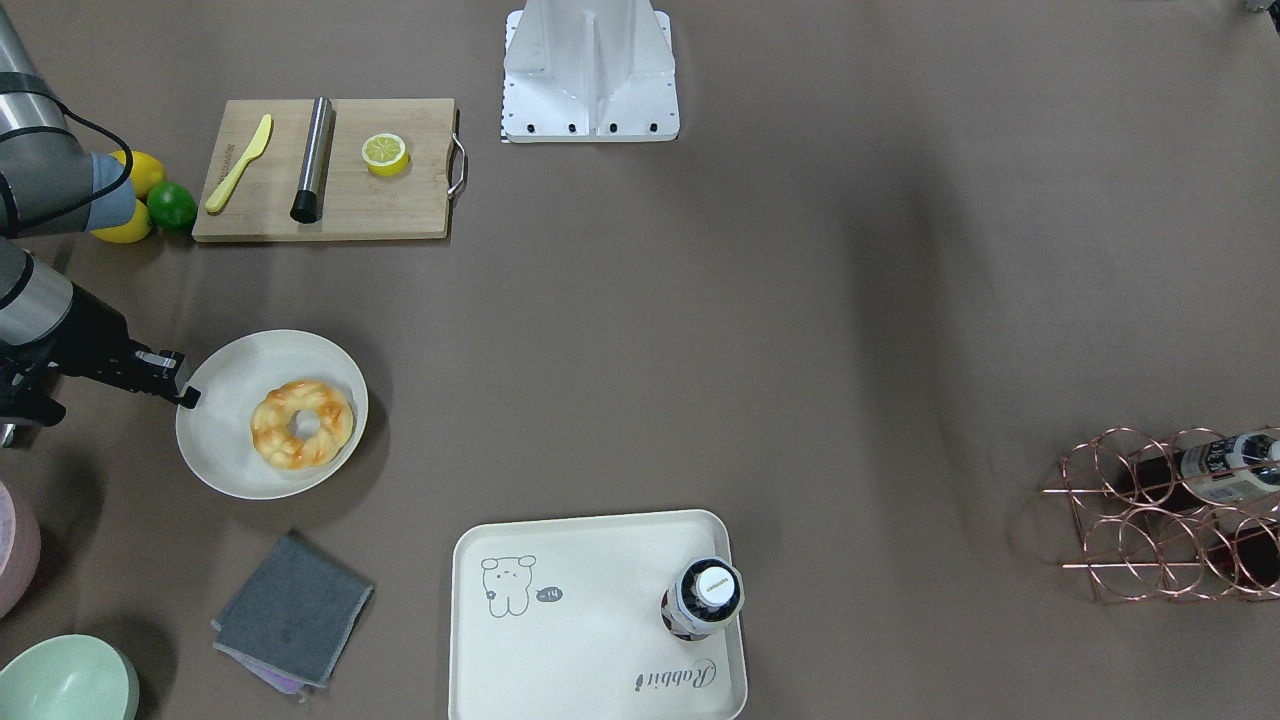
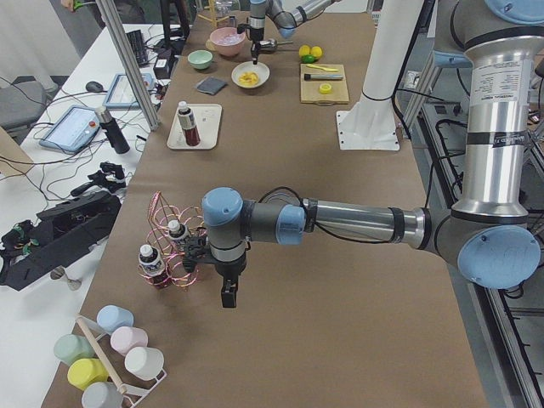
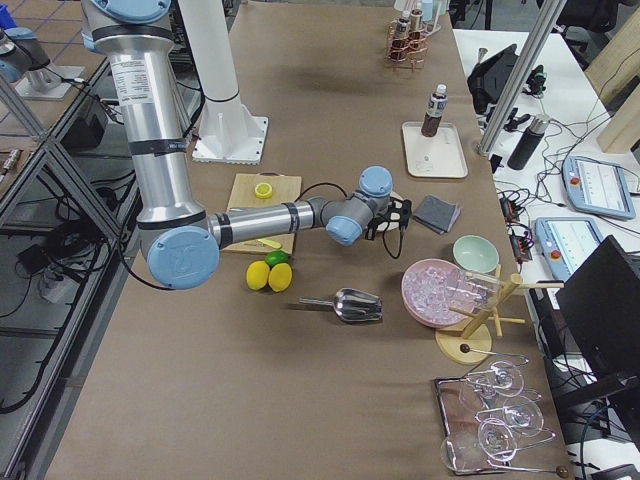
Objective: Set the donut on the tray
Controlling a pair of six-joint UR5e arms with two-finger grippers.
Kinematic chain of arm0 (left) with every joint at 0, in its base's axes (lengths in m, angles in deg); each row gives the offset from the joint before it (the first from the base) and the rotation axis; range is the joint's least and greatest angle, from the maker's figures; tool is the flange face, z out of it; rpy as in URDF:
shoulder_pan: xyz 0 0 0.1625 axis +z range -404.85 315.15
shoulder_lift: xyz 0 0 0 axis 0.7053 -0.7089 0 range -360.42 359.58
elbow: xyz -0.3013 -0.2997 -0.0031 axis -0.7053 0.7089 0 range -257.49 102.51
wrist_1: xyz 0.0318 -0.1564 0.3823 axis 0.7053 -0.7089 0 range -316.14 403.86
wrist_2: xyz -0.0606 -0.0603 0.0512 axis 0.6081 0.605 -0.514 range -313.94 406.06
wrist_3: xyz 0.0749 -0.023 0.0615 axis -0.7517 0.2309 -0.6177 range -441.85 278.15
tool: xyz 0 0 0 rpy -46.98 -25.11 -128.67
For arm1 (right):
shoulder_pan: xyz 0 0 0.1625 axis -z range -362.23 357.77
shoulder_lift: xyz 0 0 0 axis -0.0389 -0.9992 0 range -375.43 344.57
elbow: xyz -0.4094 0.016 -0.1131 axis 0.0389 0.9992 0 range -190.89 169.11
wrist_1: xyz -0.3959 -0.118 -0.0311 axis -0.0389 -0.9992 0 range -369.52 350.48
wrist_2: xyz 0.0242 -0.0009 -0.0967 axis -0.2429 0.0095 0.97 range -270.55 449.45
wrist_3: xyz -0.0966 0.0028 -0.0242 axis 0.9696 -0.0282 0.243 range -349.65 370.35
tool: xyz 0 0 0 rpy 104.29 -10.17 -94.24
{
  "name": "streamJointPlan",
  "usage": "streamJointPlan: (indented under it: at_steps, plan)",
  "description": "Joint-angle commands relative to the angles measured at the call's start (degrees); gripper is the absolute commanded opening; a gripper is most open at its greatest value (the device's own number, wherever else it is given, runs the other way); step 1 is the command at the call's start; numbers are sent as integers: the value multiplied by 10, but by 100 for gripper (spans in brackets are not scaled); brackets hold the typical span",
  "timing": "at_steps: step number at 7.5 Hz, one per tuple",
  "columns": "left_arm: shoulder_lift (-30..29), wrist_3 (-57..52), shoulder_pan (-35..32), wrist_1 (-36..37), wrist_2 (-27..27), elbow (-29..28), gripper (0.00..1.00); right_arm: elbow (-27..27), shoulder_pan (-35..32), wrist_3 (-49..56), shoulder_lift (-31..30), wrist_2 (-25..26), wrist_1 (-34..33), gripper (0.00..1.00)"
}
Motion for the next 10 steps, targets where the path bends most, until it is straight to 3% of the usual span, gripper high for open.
streamJointPlan:
  at_steps: [1,3,10]
  plan:
    - [2,0,0,0,0,0,98,-24,-15,-37,36,-18,-1,0]
    - [3,1,0,1,-1,0,98,16,-11,-78,110,-13,-4,0]
    - [7,2,0,1,0,-3,98,315,38,-123,388,100,-5,0]
